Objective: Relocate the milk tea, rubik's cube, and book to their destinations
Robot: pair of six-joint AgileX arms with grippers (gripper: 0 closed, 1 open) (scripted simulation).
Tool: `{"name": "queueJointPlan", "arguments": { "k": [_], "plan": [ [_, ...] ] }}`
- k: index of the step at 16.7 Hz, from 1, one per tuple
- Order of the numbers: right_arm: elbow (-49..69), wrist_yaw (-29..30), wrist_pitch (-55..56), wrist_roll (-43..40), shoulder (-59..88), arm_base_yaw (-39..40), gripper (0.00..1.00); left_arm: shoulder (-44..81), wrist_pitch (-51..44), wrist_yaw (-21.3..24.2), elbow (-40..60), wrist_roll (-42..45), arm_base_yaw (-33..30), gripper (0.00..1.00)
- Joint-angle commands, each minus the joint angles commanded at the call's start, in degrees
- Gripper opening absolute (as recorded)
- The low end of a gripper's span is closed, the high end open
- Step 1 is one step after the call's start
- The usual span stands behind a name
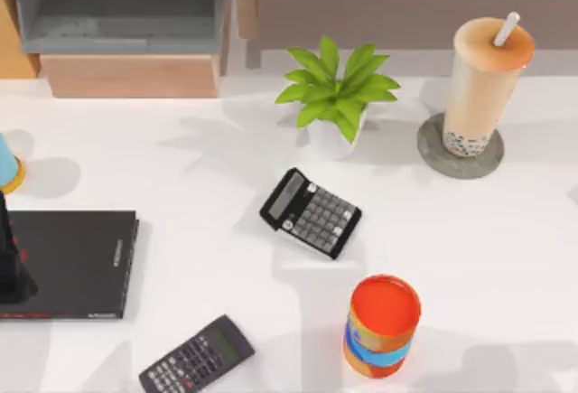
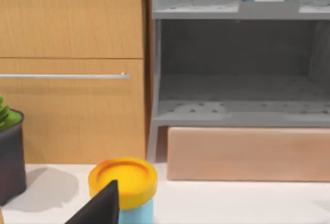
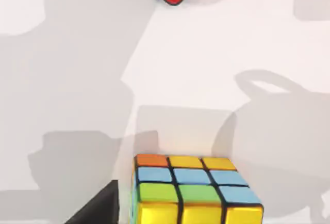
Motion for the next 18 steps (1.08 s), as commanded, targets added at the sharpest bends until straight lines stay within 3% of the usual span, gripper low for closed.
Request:
{"name": "queueJointPlan", "arguments": {
  "k": [4, 11, 18],
  "plan": [
    [-2.7, -1.3, -8.8, -0.1, -1.0, -5.4, 1.0, 0.0, 0.0, 0.0, 0.0, 0.0, 0.0, 1.0],
    [-3.0, -1.4, -9.2, 0.0, -0.8, -5.7, 1.0, 0.0, 0.0, 0.0, 0.0, 0.0, 0.0, 1.0],
    [-12.8, -1.5, 4.3, 0.3, 2.6, -5.6, 1.0, 0.0, 0.0, 0.0, 0.0, 0.0, 0.0, 1.0]
  ]
}}
